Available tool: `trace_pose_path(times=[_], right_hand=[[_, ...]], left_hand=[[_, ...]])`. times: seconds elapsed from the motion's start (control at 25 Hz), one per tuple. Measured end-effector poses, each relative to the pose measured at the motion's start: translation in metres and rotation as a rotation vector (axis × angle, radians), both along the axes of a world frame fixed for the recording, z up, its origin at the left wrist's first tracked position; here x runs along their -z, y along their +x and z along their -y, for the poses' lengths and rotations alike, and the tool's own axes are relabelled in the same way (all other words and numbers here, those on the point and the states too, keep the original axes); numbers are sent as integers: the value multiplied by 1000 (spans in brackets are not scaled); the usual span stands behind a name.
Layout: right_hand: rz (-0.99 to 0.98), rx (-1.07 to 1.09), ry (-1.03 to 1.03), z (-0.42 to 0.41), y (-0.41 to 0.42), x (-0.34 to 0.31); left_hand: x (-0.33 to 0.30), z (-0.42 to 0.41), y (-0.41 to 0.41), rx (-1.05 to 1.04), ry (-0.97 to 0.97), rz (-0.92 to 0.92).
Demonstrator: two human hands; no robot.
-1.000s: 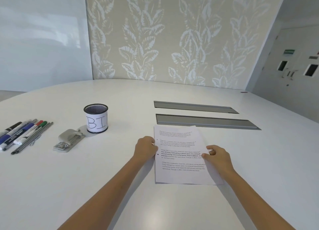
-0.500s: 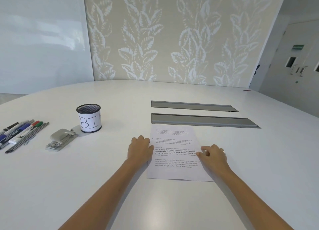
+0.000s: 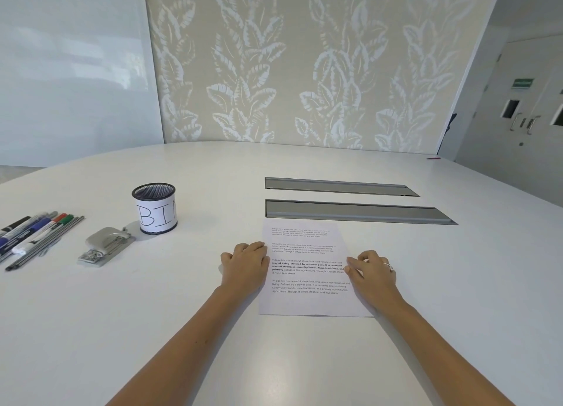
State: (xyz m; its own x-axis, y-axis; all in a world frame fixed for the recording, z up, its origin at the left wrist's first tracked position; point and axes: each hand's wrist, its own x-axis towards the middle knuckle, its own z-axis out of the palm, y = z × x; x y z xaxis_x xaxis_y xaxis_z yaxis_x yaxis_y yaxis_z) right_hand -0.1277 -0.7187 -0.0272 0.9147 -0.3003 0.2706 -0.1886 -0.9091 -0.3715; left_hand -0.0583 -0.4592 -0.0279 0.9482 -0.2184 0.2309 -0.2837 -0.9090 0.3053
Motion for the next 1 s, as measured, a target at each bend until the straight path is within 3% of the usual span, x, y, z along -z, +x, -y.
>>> trace_pose_path(times=[0.24, 0.44, 0.64, 0.84, 1.0], right_hand=[[0, -5, 153, 2, -1, -3], [14, 33, 352, 1, 3, -16], [133, 48, 270, -62, 18, -36], [252, -169, 219, -172, 32, -36], [226, -326, 258, -255, 37, -20]], left_hand=[[-1, -2, 1, 42, -70, 11], [-3, -19, -2, 214, -205, -34], [-16, -53, -12, 310, -323, -148], [-28, -122, -5, 256, -297, 175], [-33, -202, 18, 100, -287, 358]])
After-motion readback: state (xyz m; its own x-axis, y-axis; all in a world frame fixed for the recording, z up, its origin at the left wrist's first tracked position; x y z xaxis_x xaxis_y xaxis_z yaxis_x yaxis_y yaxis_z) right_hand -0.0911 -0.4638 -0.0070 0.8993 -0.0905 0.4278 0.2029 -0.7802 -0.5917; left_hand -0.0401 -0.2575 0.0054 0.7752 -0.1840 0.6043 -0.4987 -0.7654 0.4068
